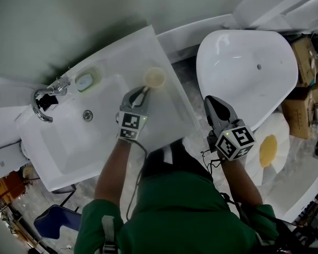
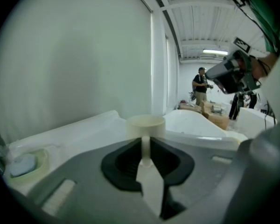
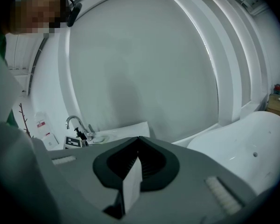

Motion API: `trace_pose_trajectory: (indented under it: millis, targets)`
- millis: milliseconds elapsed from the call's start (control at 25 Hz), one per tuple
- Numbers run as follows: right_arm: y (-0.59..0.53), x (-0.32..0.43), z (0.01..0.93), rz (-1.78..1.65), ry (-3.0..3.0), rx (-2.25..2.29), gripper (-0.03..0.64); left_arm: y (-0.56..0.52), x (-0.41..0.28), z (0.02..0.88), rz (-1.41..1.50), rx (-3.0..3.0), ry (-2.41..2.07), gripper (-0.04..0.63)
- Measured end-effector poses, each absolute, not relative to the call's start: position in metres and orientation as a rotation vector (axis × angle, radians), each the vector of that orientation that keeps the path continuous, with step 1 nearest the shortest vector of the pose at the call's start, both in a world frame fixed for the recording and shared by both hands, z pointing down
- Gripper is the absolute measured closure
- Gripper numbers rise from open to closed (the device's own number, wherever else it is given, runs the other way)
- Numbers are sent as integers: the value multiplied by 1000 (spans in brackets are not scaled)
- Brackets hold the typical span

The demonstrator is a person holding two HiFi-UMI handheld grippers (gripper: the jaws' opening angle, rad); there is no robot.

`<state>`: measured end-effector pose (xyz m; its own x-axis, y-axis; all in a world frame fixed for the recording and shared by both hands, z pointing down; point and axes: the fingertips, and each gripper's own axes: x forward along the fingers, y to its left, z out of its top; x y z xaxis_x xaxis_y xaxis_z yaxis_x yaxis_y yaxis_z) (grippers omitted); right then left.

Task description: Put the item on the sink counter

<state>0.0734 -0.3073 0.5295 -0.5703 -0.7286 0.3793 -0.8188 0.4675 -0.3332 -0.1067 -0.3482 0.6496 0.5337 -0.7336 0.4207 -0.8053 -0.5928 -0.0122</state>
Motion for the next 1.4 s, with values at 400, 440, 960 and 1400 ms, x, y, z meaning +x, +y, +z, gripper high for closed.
trace_pose_trajectory:
  millis: [400, 440, 960, 1400]
  targets:
    - [-297, 72, 519, 734, -2550, 1362, 620, -335, -117, 654, 619, 2506, -1311, 402]
    - [-296, 71, 517, 730, -2554, 1363, 620, -333, -119, 649, 610, 2509, -1315, 402]
    - [-295, 64, 478, 609, -2622, 1383, 620, -308, -143, 549, 399, 2503, -1498, 413]
    - [-302, 48, 416, 460, -2748, 1363, 620, -293, -171, 434, 181, 2466, -1750, 576]
